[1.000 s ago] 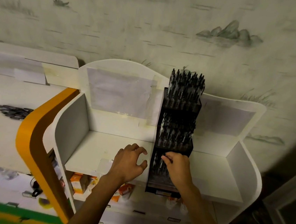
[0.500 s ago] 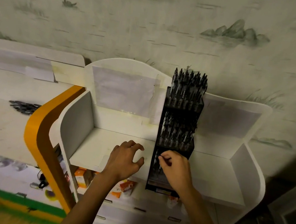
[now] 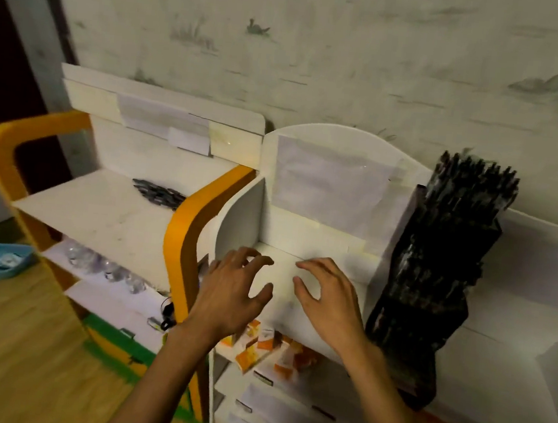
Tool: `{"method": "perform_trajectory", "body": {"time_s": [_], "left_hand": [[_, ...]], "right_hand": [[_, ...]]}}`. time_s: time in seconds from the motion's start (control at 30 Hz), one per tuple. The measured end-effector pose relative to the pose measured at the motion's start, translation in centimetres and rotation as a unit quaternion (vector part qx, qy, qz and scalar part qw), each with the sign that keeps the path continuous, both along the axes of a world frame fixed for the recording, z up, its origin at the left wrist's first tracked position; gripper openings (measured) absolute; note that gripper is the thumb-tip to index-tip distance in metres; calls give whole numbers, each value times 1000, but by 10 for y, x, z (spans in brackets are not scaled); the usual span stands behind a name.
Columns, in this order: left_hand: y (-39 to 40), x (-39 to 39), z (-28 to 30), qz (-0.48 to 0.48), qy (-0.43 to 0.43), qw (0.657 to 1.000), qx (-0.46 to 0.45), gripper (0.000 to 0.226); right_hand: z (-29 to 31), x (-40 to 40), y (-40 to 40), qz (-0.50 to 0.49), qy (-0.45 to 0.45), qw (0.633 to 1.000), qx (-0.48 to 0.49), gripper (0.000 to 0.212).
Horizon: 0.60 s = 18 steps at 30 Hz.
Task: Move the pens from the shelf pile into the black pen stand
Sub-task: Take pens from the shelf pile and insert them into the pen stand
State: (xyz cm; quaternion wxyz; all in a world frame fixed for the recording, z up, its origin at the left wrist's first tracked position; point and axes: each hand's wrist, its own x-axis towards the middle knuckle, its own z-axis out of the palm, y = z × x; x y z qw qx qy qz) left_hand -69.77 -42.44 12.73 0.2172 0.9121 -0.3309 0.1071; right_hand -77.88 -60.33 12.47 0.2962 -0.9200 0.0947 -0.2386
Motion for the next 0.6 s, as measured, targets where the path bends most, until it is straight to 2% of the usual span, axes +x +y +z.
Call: {"method": "perform_trajectory", "body": {"time_s": [0.23, 0.43, 0.6], "left_hand": [[115, 59, 5, 26, -16, 1000, 6, 51], [217, 125, -2, 44, -15, 999, 3, 44], [281, 174, -5, 64, -2, 998, 17, 46]], "right_hand": [[11, 65, 107, 37, -18, 999, 6, 29], [12, 131, 211, 58, -43, 997, -6, 25], [6, 181, 272, 74, -38, 996, 23, 25]]}}
